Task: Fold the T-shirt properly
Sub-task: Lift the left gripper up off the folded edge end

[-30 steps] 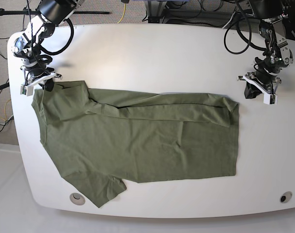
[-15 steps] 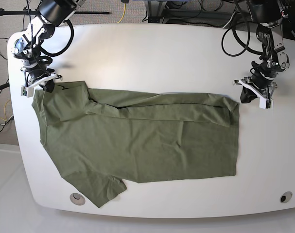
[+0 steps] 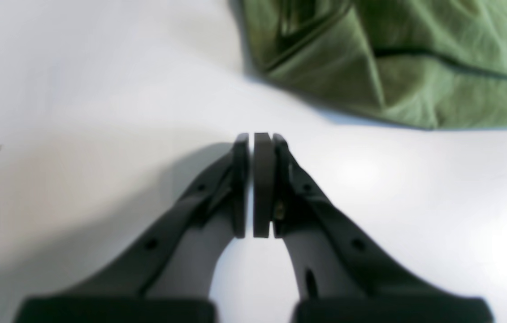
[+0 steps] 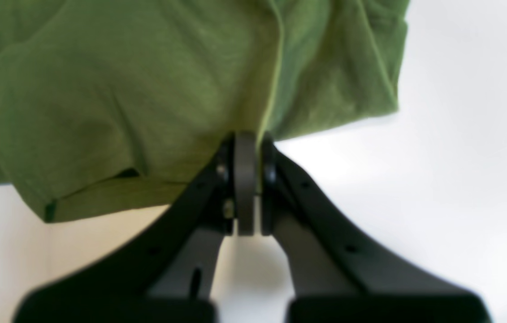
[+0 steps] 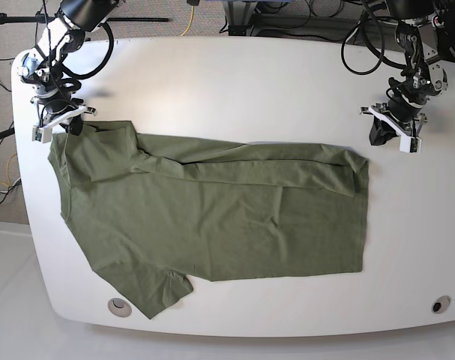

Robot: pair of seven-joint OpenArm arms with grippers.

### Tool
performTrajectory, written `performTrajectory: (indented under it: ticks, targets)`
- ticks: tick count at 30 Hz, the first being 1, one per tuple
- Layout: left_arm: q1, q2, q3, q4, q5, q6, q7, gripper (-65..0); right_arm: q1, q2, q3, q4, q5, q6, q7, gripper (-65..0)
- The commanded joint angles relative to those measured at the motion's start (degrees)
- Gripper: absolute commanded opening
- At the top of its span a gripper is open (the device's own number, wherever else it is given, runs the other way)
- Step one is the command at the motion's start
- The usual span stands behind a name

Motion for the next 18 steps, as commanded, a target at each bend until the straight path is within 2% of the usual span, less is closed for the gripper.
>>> performTrajectory:
  ticks: [1, 7, 9, 11, 13, 15, 18]
  targets:
    - [-0.29, -0.72, -0.38, 1.00, 0.87, 0.24, 1.74, -59.6, 1.85, 0.92, 0.26, 0.16, 0.31, 0.49, 1.00, -65.0]
    - [-0.01, -0.90, -0.52, 0.74, 1.11, 0.69, 3.51, -35.5, 2.37, 0.96, 0.47, -0.49, 0.30, 0.49, 0.99, -65.0]
    - [0.26, -0.86, -0.60, 0.93, 1.15, 0.66, 3.20, -31.4, 2.34, 0.98, 0.50, -0.58, 0.26, 0.49, 1.00, -65.0]
    - [0.35, -0.72, -0.29, 0.72, 0.79, 0.97, 2.61, -32.3, 2.22, 0.97, 0.48, -0.84, -0.15, 0.49, 1.25, -65.0]
    - [0.33, -0.63, -0.32, 0.89, 0.82, 1.06, 1.19, -38.8, 2.29, 1.00, 0.56, -0.98, -0.26, 0.49, 1.24, -65.0]
    - [0.35, -0.61, -0.36, 1.23, 0.82, 1.13, -0.44, -48.3, 2.36, 1.07, 0.56, -1.06, -0.28, 0.49, 1.18, -65.0]
    - [0.06, -0.58, -0.47, 1.36, 1.09, 1.03, -1.99, -56.2, 2.53, 1.07, 0.50, -1.39, -0.35, 0.49, 1.32, -65.0]
